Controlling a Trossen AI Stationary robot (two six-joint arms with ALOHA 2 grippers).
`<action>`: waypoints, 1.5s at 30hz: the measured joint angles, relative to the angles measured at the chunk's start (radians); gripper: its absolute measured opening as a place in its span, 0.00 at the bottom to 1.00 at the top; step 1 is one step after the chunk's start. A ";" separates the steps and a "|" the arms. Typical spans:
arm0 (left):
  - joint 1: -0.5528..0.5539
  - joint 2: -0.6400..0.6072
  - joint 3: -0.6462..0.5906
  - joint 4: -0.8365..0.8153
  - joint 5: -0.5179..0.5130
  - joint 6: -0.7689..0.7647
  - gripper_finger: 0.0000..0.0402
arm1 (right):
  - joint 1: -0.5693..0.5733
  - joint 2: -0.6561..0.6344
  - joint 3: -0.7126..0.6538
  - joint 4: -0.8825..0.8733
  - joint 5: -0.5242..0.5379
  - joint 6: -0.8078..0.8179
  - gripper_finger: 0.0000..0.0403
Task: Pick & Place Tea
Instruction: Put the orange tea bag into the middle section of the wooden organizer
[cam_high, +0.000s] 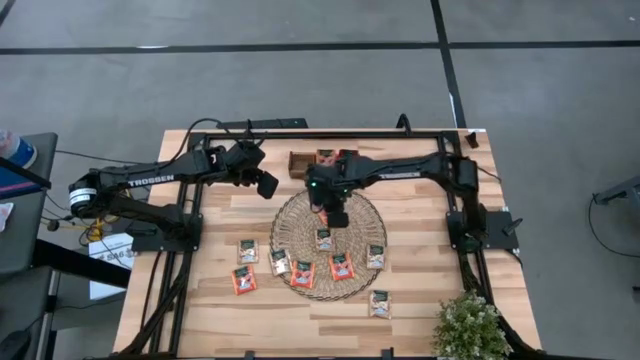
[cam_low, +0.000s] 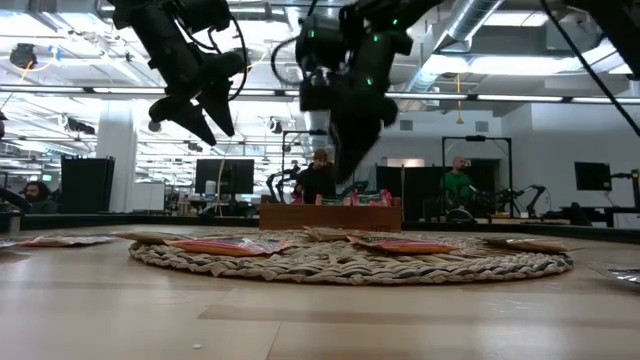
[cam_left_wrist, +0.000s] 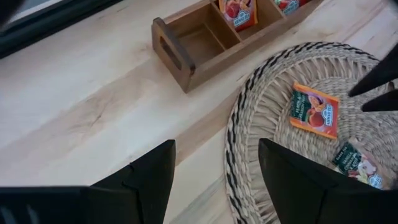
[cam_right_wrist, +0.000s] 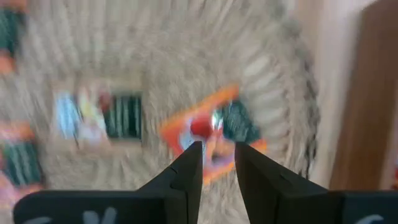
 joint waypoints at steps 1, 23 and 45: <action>0.000 0.000 0.000 0.000 -0.001 0.000 0.55 | 0.000 0.017 0.002 0.012 0.001 -0.029 0.22; -0.001 0.000 0.000 0.007 -0.029 0.004 0.55 | -0.019 0.120 0.005 0.101 0.156 -0.264 0.22; -0.001 0.000 0.000 0.006 -0.051 0.008 0.55 | -0.056 0.126 -0.049 0.122 0.101 -0.320 0.22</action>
